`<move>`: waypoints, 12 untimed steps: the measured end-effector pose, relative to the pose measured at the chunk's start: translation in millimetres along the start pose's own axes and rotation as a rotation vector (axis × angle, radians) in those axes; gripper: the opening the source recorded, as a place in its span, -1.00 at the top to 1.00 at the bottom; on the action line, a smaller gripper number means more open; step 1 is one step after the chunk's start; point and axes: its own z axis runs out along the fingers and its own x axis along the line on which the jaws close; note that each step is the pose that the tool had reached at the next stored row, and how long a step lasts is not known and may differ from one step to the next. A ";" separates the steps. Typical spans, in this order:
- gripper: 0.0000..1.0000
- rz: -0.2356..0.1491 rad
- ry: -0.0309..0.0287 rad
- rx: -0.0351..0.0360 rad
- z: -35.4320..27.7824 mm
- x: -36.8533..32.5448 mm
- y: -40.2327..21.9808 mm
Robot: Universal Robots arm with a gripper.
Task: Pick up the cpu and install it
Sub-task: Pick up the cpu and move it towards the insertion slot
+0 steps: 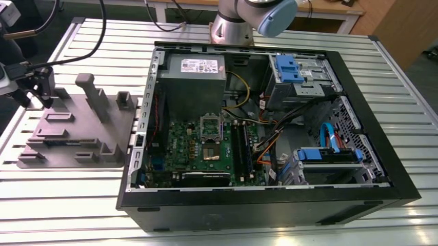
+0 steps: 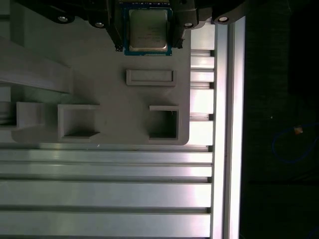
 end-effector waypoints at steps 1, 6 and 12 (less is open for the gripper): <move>0.06 0.000 0.0001 0.0001 -0.3 0.0 0.0; 0.06 0.000 0.0001 0.0001 -2.1 0.0 0.1; 0.06 0.000 -0.0003 0.0000 -4.9 0.0 0.2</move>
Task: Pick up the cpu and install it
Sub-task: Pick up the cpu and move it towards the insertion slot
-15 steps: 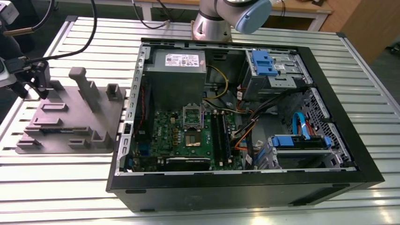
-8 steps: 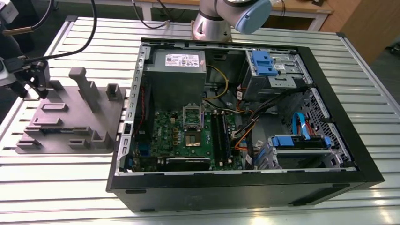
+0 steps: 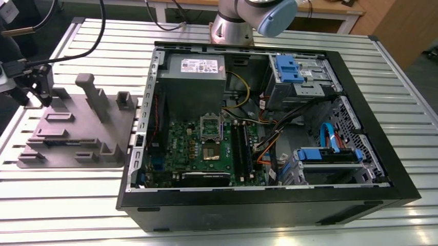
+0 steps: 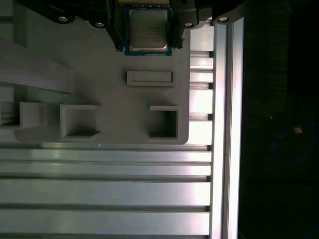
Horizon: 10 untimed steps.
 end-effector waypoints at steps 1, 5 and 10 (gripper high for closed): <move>0.06 0.000 0.0002 0.0000 -0.4 0.0 0.0; 0.06 0.000 0.0001 0.0001 -2.6 0.0 0.1; 0.06 0.000 0.0002 0.0001 -3.7 0.0 0.2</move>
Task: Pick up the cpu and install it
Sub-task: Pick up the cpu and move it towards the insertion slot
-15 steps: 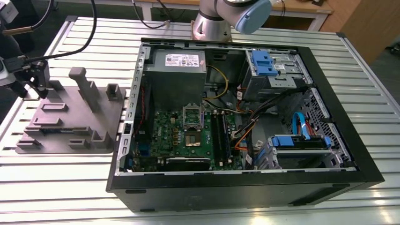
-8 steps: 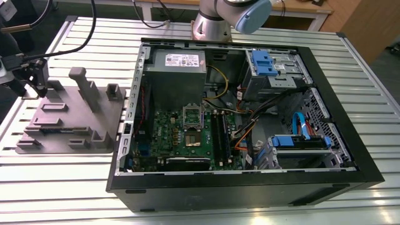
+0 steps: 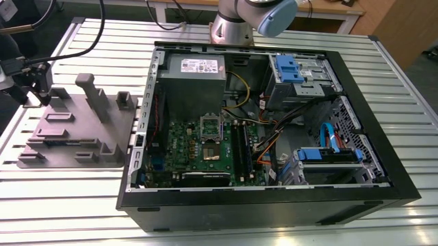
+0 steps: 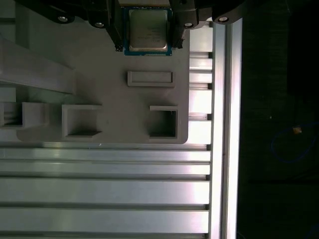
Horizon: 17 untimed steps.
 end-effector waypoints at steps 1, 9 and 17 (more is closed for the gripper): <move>0.06 0.000 0.0000 0.0000 0.0 0.0 0.0; 0.06 0.000 0.0001 0.0001 -0.7 0.0 0.1; 0.06 0.000 0.0000 0.0000 -2.6 0.0 0.1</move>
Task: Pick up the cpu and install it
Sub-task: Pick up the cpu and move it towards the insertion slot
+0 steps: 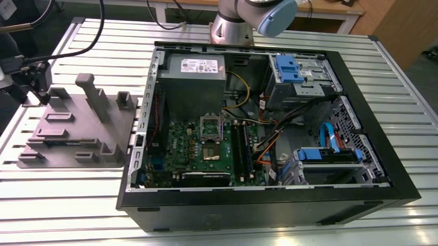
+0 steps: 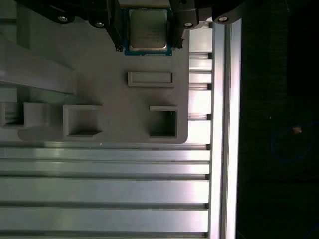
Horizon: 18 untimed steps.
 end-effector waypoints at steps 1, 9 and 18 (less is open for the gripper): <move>0.06 0.000 -0.0001 -0.0001 -0.1 0.0 0.0; 0.06 0.000 -0.0001 0.0000 -1.6 -0.3 0.4; 0.06 0.000 -0.0002 0.0000 -4.0 -0.3 0.5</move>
